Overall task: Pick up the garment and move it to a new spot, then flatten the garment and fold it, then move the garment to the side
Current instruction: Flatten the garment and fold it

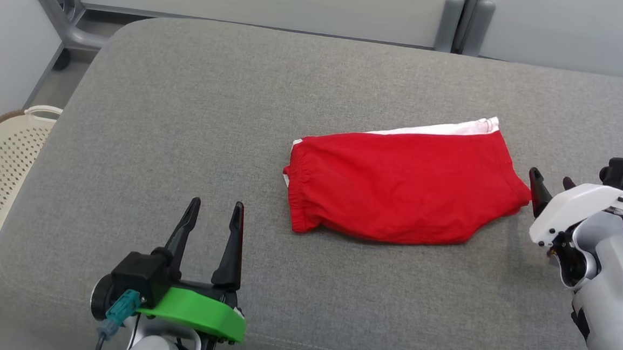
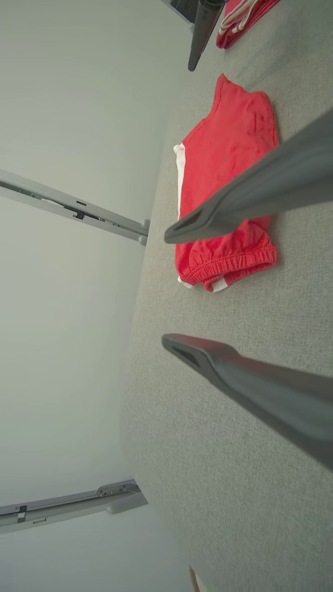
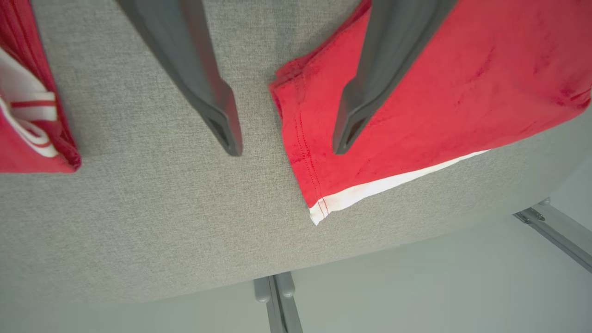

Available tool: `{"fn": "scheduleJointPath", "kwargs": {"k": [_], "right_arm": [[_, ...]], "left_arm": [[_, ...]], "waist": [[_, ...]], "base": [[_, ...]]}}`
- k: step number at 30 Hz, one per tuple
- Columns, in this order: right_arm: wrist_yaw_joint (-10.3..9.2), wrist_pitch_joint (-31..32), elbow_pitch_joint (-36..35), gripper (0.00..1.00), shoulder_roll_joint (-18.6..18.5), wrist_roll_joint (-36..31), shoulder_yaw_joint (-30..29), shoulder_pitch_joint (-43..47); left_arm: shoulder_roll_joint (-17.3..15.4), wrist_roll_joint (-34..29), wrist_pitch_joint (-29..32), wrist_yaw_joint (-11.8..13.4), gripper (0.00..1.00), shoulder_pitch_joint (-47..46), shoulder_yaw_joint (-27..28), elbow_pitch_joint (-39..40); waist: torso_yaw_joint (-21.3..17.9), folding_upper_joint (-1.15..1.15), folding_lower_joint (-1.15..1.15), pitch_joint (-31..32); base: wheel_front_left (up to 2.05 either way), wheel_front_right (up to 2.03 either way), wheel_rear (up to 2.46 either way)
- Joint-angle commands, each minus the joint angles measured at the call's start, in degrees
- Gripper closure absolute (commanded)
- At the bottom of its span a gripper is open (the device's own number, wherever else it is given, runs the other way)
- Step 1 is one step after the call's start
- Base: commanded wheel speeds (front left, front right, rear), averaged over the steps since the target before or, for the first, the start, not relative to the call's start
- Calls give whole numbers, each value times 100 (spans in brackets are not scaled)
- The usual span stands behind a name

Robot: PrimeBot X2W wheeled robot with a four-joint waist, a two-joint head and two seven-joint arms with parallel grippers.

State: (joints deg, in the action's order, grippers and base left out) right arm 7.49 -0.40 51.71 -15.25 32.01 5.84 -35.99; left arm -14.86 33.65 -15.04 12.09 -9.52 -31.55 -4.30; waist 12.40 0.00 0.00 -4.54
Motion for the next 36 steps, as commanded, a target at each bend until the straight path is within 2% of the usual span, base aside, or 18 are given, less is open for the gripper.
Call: {"fn": "scheduleJointPath", "kwargs": {"k": [1, 7, 18, 19, 20, 22, 27, 36], "right_arm": [[-1, -47, 130, 0, -28, -52, -103, 10], [-1, -88, 497, 0, 11, -162, -299, -90], [-1, 105, 845, 0, 184, -238, -210, -150], [-1, 132, 871, 26, 197, -239, -198, -153], [-1, 149, 893, 56, 207, -251, -186, -170], [-1, 188, 935, 100, 229, -259, -163, -222], [-1, 97, 961, 100, 168, -325, -108, -213], [-1, -134, 783, 100, 405, -140, -238, 146]], "left_arm": [[-13, -24, -10, 53, 0, 75, -12, 109], [20, -119, 20, 102, 0, 49, -118, 255], [55, -97, 44, 124, 0, -21, -155, 246], [59, -90, 43, 126, 0, -25, -158, 239], [62, -91, 42, 129, 0, -31, -163, 236], [73, -85, 39, 116, 0, -42, -184, 220], [63, -110, 45, 112, 0, -43, -224, 158], [45, -72, 61, 154, 0, 108, -259, 113]], "waist": [[131, 0, 0, -173], [295, 0, 0, -434], [328, 0, 0, -536], [321, 0, 0, -534], [315, 0, 0, -534], [301, 0, 0, -538], [285, 0, 0, -485], [133, 0, 0, -191]], "base": [[0, 0, 0], [0, 0, 0], [0, 0, 0], [0, 0, 0], [0, 0, 0], [0, 0, 0], [0, 0, 0], [0, 0, 0]]}}
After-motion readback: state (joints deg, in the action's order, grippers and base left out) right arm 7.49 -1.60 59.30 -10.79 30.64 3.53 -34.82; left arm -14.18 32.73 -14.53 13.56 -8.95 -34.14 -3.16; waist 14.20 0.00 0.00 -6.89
